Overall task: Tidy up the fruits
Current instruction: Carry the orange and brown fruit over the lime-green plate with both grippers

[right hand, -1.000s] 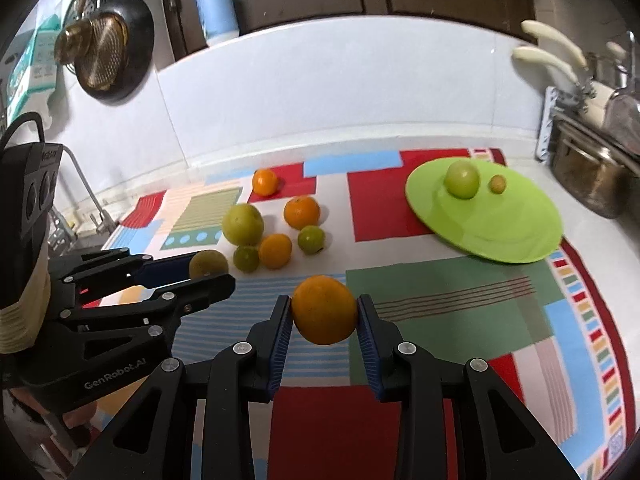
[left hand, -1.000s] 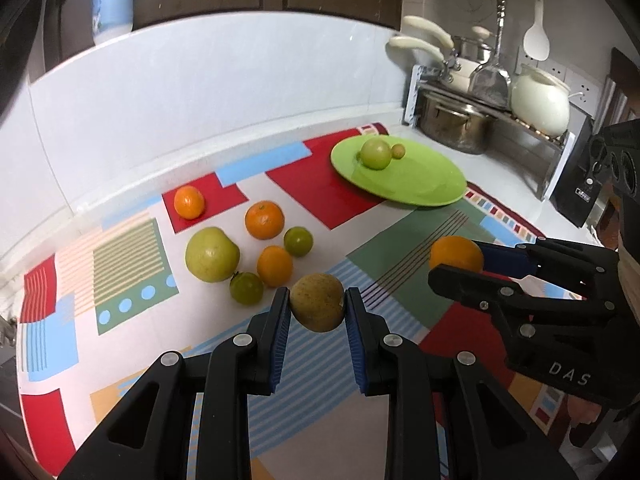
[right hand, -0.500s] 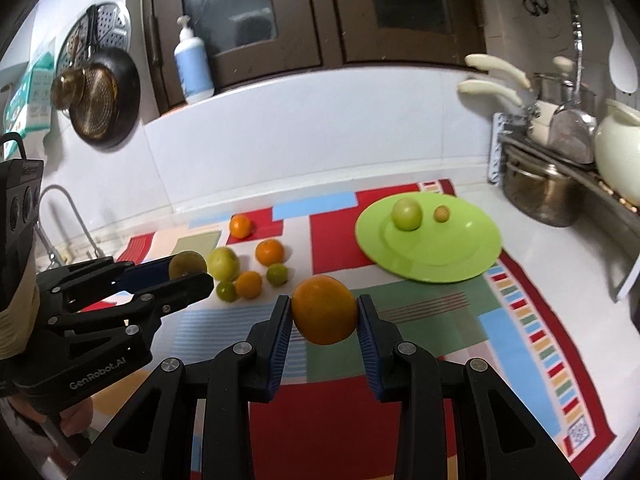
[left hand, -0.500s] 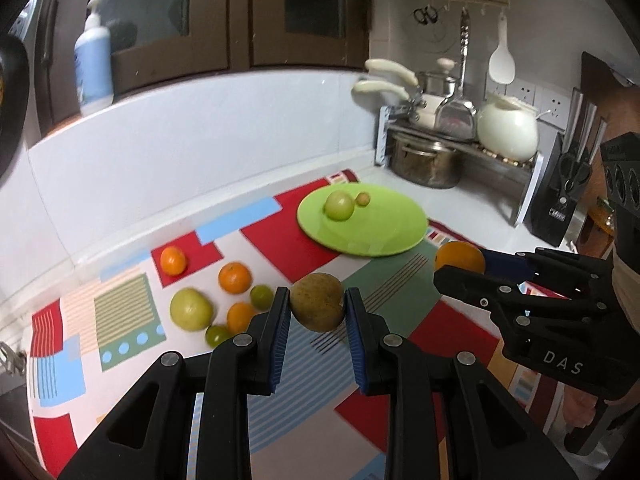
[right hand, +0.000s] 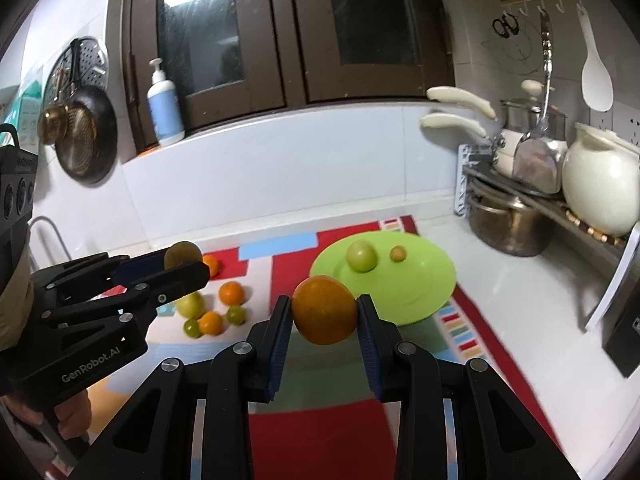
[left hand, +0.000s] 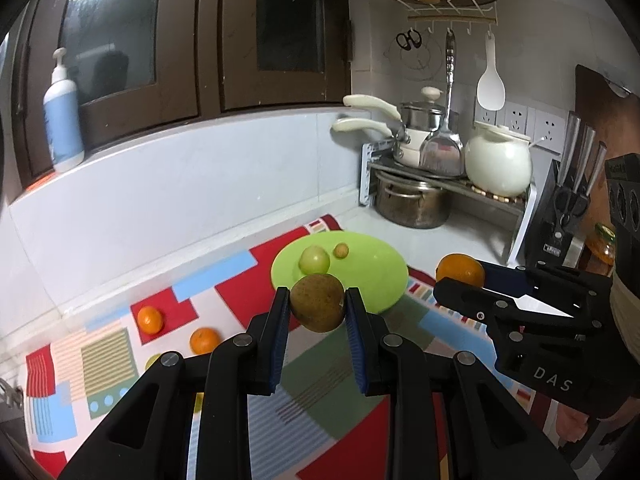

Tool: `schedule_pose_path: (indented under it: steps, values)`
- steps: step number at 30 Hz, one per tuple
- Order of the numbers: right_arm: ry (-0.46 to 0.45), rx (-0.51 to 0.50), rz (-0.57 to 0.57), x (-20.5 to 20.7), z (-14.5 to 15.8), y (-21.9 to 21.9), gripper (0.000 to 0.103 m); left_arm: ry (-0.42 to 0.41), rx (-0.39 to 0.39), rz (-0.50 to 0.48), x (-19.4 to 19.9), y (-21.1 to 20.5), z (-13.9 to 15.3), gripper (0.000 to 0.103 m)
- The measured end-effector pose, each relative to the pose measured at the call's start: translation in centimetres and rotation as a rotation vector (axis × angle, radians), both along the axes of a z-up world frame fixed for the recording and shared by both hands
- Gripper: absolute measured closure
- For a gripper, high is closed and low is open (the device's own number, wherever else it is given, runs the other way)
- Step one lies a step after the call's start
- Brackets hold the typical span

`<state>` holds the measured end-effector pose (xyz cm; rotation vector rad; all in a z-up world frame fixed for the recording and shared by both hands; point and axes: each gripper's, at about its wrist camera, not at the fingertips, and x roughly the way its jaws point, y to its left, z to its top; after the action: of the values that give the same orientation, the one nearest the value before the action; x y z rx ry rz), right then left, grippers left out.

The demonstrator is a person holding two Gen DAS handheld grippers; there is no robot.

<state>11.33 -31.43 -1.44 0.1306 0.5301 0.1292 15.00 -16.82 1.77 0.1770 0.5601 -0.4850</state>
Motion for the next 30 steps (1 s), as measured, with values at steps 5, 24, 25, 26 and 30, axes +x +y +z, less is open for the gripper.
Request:
schedule_pose_path:
  steps: [5, 24, 25, 26, 30]
  values:
    - [-0.028, -0.020, -0.022, 1.2, 0.8, -1.7, 0.069, 0.000, -0.005, 0.000, 1.5, -1.7, 0.1, 0.075]
    - [-0.008, -0.054, -0.031, 9.4, -0.4, -5.3, 0.069, 0.073, 0.018, 0.013, 9.8, -5.6, -2.8, 0.075]
    - [-0.003, -0.053, -0.032, 9.8, -0.6, -5.4, 0.069, 0.080, 0.020, 0.012, 10.3, -5.7, -3.1, 0.075]
    - [0.006, -0.050, -0.031, 10.4, -1.0, -5.5, 0.069, 0.086, 0.021, 0.012, 10.6, -5.8, -3.4, 0.075]
    - [0.028, -0.053, -0.029, 12.2, -2.0, -5.7, 0.069, 0.123, 0.026, 0.010, 12.4, -6.4, -4.8, 0.075]
